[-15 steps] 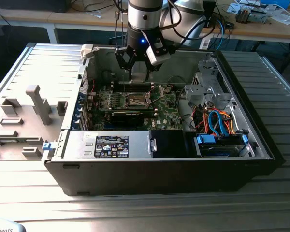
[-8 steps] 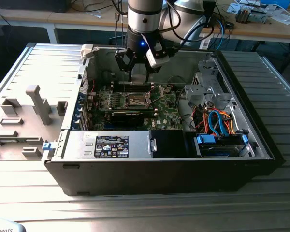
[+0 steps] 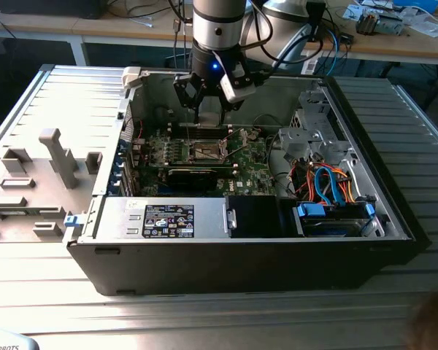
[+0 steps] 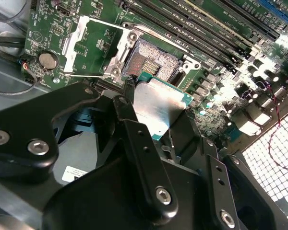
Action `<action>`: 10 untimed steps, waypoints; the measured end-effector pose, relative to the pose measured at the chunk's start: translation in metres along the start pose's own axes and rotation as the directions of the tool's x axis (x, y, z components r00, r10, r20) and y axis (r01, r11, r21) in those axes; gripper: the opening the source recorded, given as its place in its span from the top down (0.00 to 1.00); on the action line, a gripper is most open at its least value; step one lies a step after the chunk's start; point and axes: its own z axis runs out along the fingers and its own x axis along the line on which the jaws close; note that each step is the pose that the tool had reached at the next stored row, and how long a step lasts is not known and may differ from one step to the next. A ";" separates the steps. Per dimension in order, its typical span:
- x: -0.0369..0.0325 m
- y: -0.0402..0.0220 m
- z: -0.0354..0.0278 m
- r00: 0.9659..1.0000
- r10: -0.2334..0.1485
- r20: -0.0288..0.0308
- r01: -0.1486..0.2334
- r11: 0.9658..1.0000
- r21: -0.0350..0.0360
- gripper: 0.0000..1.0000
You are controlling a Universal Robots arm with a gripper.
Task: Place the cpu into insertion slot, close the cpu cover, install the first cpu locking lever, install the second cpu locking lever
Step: 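Place the cpu into insertion slot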
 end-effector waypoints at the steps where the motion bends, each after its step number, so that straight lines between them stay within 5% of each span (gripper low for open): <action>1: 0.0000 0.0000 0.0001 1.000 0.009 0.001 -0.009 1.000 0.000 0.46; 10: 0.0000 -0.0002 0.0014 0.998 0.056 0.005 -0.056 0.998 0.000 0.46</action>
